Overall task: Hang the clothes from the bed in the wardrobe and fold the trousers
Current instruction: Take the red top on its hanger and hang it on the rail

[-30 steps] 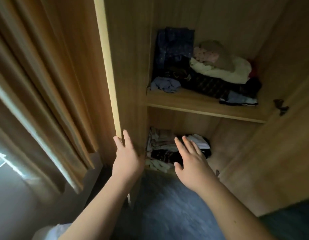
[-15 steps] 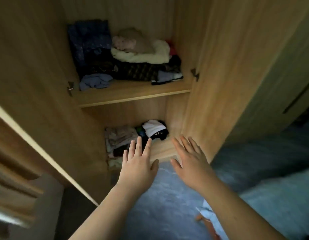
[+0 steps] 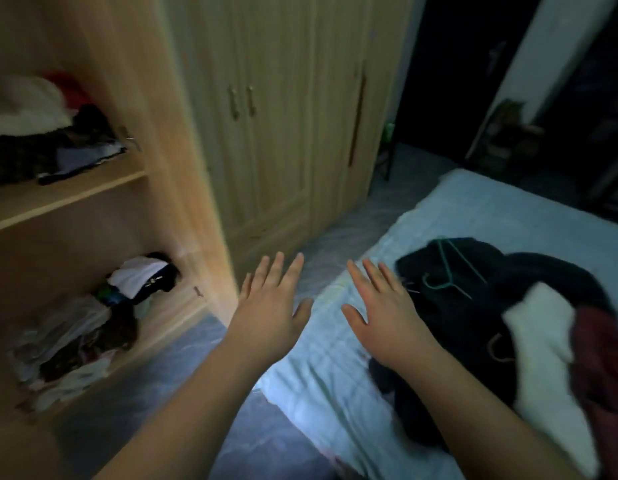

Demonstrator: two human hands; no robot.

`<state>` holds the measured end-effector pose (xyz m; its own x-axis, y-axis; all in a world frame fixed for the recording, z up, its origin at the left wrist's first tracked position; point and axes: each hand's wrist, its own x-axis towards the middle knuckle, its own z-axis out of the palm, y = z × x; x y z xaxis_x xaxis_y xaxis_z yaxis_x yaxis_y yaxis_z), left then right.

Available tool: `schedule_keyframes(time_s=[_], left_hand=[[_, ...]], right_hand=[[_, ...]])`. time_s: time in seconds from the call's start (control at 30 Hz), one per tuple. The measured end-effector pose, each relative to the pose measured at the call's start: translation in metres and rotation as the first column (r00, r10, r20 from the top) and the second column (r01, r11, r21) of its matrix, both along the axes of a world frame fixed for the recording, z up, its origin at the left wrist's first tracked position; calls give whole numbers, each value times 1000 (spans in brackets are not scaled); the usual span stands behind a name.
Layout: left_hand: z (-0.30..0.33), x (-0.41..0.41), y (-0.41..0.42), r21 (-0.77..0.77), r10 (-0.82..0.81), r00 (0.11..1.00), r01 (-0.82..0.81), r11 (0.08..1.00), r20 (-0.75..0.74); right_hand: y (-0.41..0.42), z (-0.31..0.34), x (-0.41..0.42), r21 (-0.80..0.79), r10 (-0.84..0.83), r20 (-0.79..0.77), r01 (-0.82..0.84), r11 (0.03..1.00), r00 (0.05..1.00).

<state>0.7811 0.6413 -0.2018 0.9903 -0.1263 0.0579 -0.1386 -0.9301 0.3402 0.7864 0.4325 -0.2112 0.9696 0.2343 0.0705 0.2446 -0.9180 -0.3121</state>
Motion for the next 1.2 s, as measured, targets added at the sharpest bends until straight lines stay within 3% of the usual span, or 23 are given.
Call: schedule_keyframes(time_s=[0.23, 0.53, 0.9, 1.13, 1.2], left_hand=[[-1, 22, -152, 20, -267, 963, 268, 963, -43], [-32, 49, -255, -7, -492, 864, 494, 870, -109], [-93, 96, -372, -45, -751, 625, 762, 646, -213], [-121, 74, -431, -15, -792, 543, 822, 569, -279], [-131, 68, -447, 21, -785, 542, 826, 563, -301]], right_hand=[[-142, 1, -39, 13, -279, -47, 280, 960, 959], [-217, -46, -69, 31, -490, -151, 500, 866, 858], [-308, -115, -86, -103, -796, -254, 803, 587, 549], [-359, -136, -124, -92, -837, -345, 872, 481, 425], [-379, -147, -125, -26, -825, -394, 892, 451, 405]])
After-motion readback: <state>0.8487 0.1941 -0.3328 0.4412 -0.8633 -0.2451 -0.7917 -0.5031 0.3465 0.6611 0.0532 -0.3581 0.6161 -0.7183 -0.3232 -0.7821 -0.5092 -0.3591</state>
